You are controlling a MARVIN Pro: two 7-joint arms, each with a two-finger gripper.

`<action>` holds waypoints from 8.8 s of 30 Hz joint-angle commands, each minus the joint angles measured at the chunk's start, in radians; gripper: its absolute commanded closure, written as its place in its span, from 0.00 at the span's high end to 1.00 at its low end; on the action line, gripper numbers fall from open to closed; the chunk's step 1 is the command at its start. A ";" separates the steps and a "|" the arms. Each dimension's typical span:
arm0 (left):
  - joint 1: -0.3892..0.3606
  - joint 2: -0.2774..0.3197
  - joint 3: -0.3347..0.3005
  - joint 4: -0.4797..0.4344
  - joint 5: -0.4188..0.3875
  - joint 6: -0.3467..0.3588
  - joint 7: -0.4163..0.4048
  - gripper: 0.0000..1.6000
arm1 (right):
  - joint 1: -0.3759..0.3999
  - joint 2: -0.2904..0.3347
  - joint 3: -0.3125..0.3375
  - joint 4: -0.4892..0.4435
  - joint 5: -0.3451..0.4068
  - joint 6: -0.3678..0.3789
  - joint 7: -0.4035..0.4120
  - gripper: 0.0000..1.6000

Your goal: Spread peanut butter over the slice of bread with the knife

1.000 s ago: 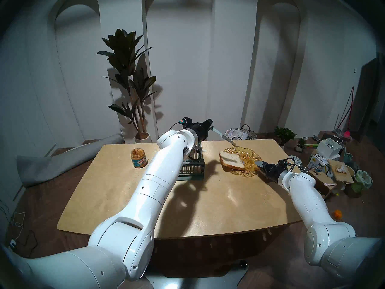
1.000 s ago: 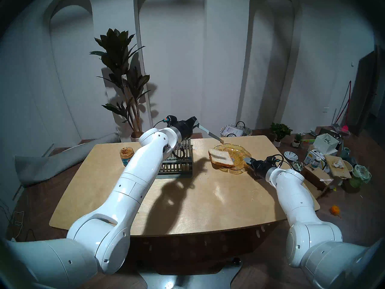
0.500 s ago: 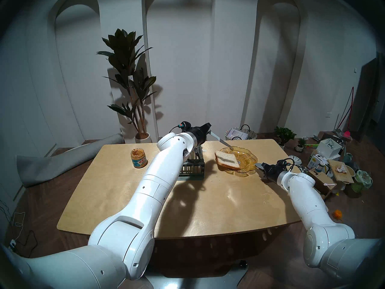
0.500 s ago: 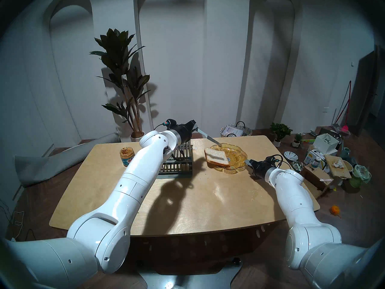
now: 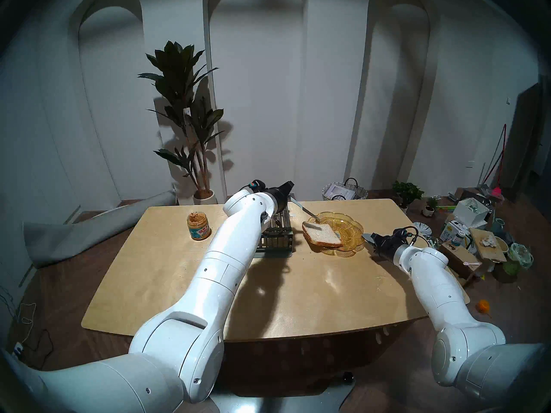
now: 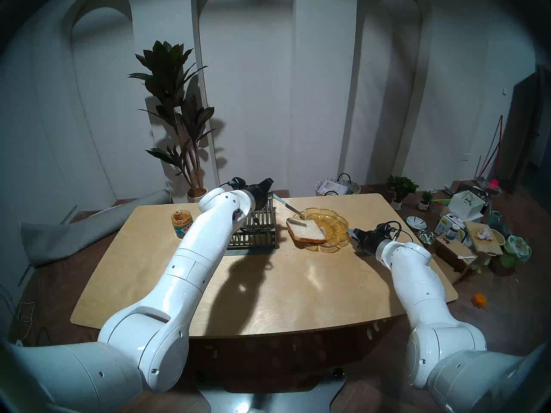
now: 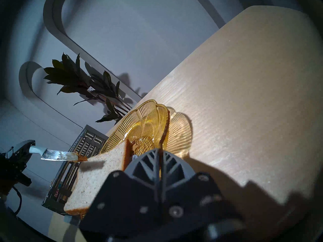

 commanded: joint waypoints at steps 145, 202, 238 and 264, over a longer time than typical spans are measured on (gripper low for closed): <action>0.260 0.053 0.343 -0.186 0.112 -0.545 0.192 0.00 | 0.116 0.008 0.002 0.131 -0.001 -0.056 -0.008 0.00; 0.339 0.149 0.320 -0.532 0.083 -0.453 0.237 0.00 | 0.120 -0.001 -0.010 0.161 -0.012 -0.099 0.000 0.00; 0.338 0.176 0.330 -0.601 0.139 -0.466 0.238 0.00 | 0.041 0.072 0.059 -0.133 0.023 -0.027 0.040 1.00; 0.393 0.416 0.337 -0.729 0.529 -0.606 0.217 0.00 | -0.077 0.031 -0.028 -0.467 -0.149 -0.395 0.080 1.00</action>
